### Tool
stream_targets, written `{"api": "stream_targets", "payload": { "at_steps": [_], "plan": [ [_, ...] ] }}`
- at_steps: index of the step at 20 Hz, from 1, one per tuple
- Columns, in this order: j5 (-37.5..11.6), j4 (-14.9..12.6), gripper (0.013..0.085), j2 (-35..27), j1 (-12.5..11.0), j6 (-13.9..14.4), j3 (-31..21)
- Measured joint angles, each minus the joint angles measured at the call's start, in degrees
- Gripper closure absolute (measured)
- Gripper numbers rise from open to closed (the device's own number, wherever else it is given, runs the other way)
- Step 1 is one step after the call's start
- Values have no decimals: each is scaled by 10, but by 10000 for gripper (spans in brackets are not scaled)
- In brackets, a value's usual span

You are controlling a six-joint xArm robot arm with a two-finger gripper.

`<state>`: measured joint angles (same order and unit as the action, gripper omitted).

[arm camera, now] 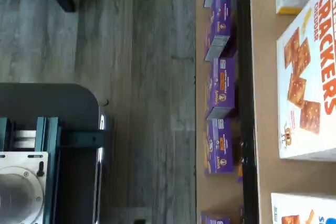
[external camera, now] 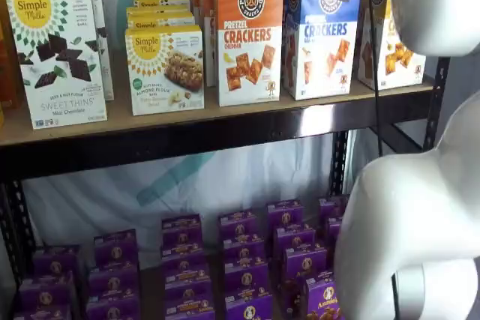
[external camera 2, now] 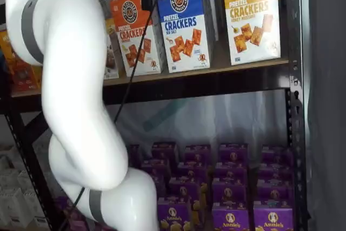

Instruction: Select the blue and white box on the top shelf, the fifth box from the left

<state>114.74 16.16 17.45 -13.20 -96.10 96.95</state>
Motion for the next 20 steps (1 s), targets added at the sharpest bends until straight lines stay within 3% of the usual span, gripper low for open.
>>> {"api": "stream_targets", "payload": {
  "at_steps": [4,8,13,20],
  "plan": [
    [44,-28,130,-17,19,8,25],
    [30,17,130,0,-1,11,11],
    [-55,100,130,44,-40,11,-36],
    [-140,133,130,53,-59,3,-54]
  ]
}}
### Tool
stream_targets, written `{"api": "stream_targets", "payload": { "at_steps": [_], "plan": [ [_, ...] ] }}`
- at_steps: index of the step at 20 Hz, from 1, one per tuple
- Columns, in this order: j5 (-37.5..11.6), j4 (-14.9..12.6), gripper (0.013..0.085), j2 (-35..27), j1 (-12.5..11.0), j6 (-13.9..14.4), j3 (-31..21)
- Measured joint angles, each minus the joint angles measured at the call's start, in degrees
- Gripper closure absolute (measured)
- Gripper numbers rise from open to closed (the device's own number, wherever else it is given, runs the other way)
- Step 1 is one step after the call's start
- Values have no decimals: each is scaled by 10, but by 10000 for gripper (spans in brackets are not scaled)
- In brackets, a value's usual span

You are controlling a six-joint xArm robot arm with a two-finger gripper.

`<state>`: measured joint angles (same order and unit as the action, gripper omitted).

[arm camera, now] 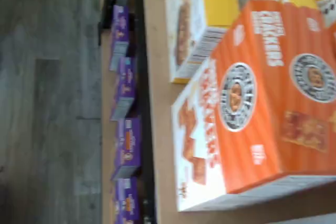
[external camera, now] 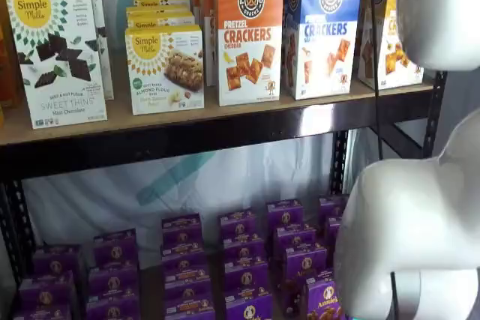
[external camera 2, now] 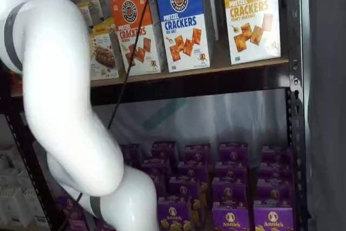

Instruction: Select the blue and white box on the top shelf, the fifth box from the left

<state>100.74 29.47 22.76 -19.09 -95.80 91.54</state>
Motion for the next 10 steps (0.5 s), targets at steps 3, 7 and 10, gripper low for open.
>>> {"api": "stream_targets", "payload": {
  "at_steps": [3,7,10],
  "plan": [
    [-31,-2,130,-12,-1,-8,1],
    [-63,-14,130,-36,1,-21,5],
    [-75,-22,130,-56,3,-29,14]
  ]
}}
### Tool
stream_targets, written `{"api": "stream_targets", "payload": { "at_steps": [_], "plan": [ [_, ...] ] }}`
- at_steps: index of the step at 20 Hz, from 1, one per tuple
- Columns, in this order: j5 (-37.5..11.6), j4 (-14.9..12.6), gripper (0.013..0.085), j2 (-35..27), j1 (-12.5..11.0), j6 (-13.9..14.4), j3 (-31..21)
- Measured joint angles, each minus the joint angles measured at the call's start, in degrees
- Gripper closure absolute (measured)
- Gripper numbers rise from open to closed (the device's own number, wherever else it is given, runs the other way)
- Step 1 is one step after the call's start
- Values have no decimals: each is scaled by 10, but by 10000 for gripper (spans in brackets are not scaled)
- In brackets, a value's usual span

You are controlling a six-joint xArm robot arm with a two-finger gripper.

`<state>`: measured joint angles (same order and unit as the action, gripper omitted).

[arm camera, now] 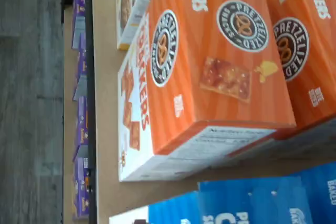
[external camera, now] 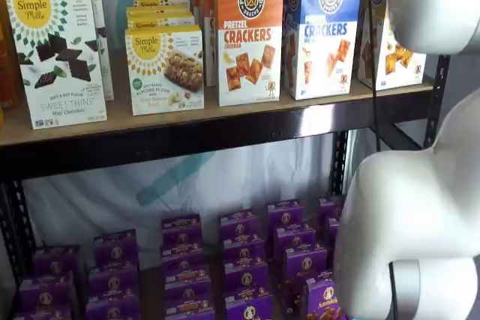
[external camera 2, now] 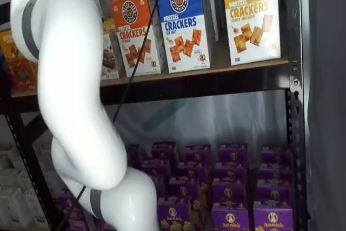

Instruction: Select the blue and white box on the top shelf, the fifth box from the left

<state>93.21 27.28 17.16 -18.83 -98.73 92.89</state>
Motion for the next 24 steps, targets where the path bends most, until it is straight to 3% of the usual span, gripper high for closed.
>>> {"api": "stream_targets", "payload": {
  "at_steps": [10,18,24],
  "plan": [
    [-7,-45,130,-39,14,-15,14],
    [84,-94,130,-82,29,-8,77],
    [80,-108,130,-74,41,-3,67]
  ]
}}
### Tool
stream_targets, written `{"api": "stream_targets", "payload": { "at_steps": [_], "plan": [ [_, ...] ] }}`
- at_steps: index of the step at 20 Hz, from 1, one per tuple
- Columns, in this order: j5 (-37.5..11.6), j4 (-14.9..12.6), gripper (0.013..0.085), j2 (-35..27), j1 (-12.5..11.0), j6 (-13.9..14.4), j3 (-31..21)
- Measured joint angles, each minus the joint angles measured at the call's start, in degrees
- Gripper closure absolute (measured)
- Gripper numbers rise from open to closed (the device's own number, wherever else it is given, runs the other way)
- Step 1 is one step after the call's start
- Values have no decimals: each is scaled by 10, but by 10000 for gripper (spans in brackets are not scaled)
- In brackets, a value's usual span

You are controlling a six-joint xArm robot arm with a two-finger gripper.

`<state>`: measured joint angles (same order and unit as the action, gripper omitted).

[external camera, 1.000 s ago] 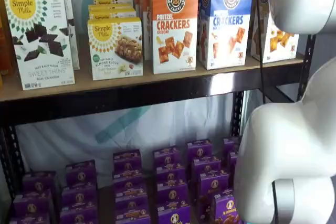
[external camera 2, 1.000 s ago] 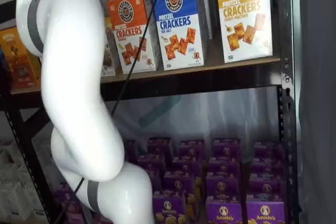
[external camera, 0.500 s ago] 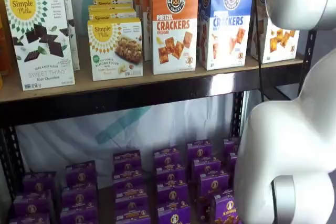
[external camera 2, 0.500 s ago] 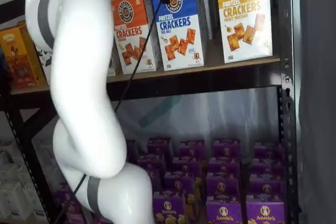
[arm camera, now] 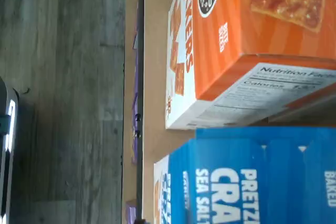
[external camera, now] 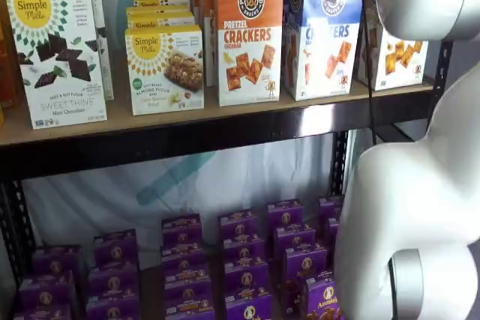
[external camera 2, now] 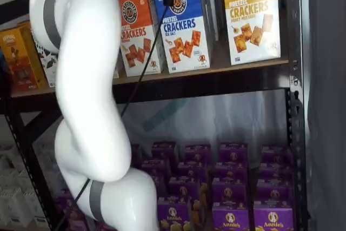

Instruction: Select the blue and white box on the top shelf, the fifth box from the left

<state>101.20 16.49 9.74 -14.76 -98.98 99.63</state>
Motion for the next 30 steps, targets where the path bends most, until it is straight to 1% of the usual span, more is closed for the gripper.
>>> {"api": "stream_targets", "payload": {
  "at_steps": [8,10,11,12,21,22,23,24,25,26,30],
  "plan": [
    [-3,0,130,5,3,3,-9],
    [-4,0,210,7,3,2,-10],
    [-4,0,210,7,3,2,-10],
    [-4,0,250,7,2,1,-11],
    [-3,0,250,9,-3,-4,-12],
    [-3,0,290,8,-4,-4,-12],
    [-2,1,290,8,-5,-5,-12],
    [-2,1,330,8,-5,-5,-12],
    [-2,0,330,8,-5,-5,-12],
    [-2,1,370,8,-5,-6,-12],
    [-1,-2,370,8,-5,-6,-11]
  ]
}}
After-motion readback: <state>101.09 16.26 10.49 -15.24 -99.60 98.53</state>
